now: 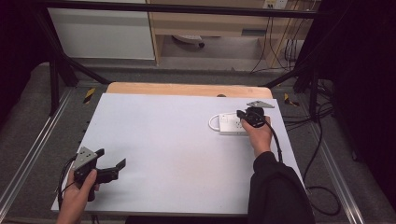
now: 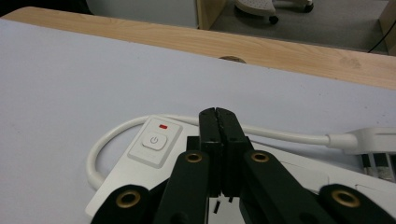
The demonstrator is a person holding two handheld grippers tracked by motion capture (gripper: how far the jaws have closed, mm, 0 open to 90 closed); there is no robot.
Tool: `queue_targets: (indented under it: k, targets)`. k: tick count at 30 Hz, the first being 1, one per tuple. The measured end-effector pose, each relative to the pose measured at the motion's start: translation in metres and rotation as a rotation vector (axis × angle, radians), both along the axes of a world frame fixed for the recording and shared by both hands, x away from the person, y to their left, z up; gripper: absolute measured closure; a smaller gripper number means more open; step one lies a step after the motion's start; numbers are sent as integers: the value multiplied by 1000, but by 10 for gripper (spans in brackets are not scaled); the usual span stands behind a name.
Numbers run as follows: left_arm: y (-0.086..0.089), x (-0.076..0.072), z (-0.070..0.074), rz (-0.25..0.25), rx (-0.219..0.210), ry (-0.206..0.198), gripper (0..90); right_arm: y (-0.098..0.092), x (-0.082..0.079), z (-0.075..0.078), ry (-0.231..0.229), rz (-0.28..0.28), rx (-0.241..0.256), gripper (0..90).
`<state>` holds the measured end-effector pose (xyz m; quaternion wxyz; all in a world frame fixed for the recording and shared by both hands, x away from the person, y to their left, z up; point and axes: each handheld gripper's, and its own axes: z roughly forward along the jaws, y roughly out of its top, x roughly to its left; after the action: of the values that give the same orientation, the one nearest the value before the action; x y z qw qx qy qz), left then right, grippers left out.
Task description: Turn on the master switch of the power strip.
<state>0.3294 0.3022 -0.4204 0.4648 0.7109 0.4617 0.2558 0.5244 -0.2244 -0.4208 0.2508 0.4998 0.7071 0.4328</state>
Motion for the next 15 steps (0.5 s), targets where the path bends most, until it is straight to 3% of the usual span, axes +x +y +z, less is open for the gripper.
queue_targets:
  k: [15]
  targets:
    - [0, 0, 0, -6, 3, -1, 58, 18, 6, -8, 4, 13, -13, 900]
